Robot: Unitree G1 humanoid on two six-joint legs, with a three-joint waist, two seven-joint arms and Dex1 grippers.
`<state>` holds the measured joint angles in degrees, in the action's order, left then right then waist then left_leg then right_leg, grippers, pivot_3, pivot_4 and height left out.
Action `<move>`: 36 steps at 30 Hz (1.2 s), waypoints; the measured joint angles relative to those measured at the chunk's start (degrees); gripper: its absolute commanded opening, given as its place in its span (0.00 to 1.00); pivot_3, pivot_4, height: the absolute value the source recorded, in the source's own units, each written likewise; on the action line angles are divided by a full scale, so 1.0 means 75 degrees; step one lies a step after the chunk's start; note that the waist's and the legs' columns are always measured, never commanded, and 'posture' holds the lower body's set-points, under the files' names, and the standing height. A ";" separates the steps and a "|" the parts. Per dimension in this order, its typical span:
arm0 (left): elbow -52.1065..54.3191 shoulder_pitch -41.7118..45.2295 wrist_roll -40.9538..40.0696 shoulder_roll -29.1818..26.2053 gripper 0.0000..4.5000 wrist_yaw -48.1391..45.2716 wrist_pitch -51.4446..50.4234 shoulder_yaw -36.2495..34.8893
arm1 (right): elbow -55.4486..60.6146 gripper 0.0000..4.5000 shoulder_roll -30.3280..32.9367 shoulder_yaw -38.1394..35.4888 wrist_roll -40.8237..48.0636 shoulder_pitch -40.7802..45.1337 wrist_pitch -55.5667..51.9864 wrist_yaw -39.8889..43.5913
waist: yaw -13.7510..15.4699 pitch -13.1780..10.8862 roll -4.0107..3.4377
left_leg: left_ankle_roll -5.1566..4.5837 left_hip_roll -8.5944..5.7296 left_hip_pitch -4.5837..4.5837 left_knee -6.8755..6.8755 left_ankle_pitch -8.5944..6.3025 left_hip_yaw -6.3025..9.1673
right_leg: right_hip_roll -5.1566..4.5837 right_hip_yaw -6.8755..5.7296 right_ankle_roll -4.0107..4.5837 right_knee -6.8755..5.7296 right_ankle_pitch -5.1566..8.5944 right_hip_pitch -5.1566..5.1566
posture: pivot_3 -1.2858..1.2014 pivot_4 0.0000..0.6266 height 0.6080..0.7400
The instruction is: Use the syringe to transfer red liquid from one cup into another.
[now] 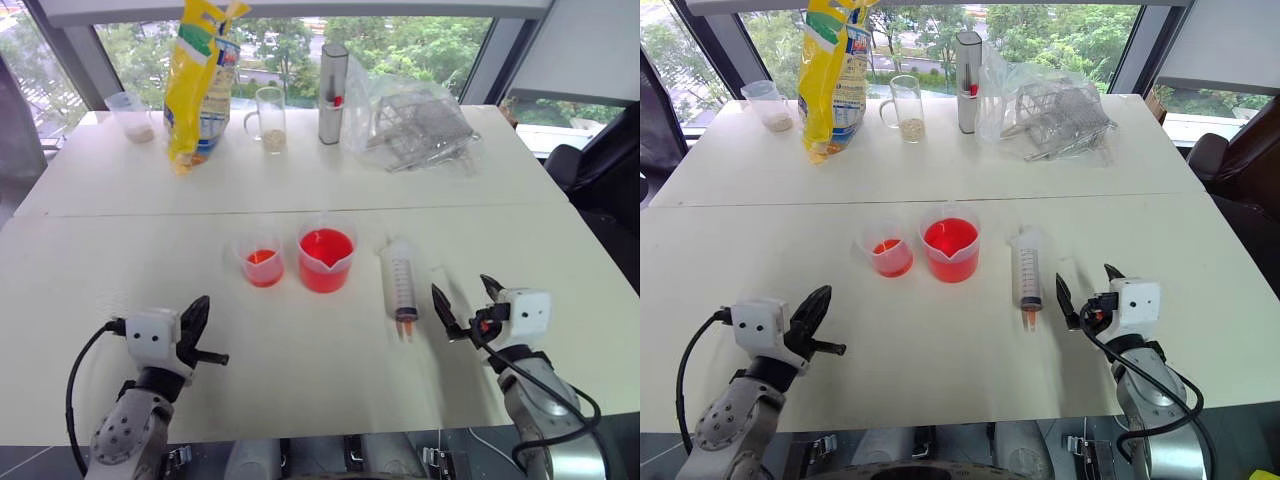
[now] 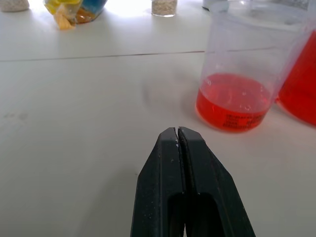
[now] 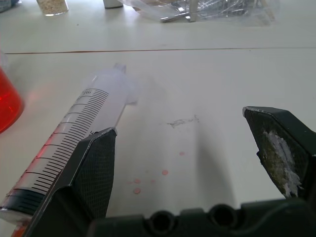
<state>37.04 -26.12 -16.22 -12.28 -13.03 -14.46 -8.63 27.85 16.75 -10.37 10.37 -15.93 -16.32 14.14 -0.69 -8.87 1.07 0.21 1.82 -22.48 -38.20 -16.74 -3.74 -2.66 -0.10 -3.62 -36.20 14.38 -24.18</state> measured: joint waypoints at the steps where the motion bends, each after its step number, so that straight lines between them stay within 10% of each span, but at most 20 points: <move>1: 0.0045 0.0000 -0.0007 0.0003 0.00 0.0023 -0.0030 0.0001 | 0.0043 0.99 0.0000 0.0009 -0.0001 0.0004 -0.0032 -0.0008 | -0.0001 0.0000 0.0000 | 0.0000 0.0000 0.0000 0.0000 0.0000 0.0000 | 0.0000 0.0000 0.0000 0.0000 0.0000 0.0000 | 0.52 0.24 1.00; 36: -0.0156 0.0065 -0.0323 -0.0604 0.00 -0.0778 0.0011 -0.0215 | 0.0355 0.99 0.1022 -0.0016 0.0321 0.0578 -0.0670 0.1068 | -0.0007 -0.0002 0.0002 | -0.0001 -0.0001 0.0005 -0.0001 0.0001 -0.0001 | 0.0009 -0.0006 0.0001 -0.0001 -0.0001 0.0001 | 0.52 0.24 1.00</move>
<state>35.87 -25.63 -18.64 -16.81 -18.86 -14.38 -10.25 30.52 24.41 -10.50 12.77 -11.59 -21.34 22.15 -0.74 -8.89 1.08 0.20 1.81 -22.44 -38.21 -16.74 -3.75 -2.59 -0.14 -3.62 -36.21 14.37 -24.17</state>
